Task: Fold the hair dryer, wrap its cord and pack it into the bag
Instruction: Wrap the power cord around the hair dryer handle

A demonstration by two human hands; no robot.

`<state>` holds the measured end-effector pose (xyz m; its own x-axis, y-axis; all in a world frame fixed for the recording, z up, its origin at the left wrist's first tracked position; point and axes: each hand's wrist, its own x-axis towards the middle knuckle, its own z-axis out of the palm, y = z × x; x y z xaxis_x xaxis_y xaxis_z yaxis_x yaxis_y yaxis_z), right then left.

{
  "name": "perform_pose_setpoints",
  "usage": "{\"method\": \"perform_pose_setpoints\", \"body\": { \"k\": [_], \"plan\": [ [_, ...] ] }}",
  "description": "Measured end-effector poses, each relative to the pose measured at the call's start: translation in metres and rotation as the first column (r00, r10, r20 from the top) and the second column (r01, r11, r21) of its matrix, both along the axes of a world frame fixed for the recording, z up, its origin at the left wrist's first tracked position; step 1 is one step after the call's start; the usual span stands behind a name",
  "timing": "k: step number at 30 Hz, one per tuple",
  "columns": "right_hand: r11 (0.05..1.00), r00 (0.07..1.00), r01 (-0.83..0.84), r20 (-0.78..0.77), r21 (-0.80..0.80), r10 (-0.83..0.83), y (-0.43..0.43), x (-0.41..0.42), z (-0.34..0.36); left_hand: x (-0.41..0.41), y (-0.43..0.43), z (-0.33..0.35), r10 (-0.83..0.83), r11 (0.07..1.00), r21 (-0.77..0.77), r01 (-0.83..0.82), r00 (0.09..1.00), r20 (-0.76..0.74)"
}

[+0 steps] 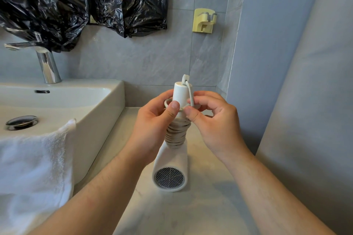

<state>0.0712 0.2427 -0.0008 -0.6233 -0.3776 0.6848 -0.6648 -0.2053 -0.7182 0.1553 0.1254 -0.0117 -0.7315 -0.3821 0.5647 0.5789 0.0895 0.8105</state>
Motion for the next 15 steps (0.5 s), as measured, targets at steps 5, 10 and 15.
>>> {"method": "perform_pose_setpoints", "body": {
  "k": [5, 10, 15],
  "plan": [
    [0.952, 0.919, -0.305, 0.250, -0.040, 0.305, 0.005, -0.008, 0.004, -0.004, -0.005, -0.006, -0.028, 0.999, 0.020, 0.027, 0.999, 0.041],
    [0.948, 0.894, -0.311, 0.318, -0.064, 0.315, 0.003, -0.013, 0.000, -0.008, -0.004, -0.024, 0.070, 0.991, -0.123, -0.045, 0.974, 0.215],
    [0.927, 0.869, -0.373, 0.334, -0.041, 0.365, 0.003, -0.015, -0.001, -0.008, -0.004, -0.023, 0.071, 0.996, -0.063, -0.059, 0.972, 0.223]
  ]
}}
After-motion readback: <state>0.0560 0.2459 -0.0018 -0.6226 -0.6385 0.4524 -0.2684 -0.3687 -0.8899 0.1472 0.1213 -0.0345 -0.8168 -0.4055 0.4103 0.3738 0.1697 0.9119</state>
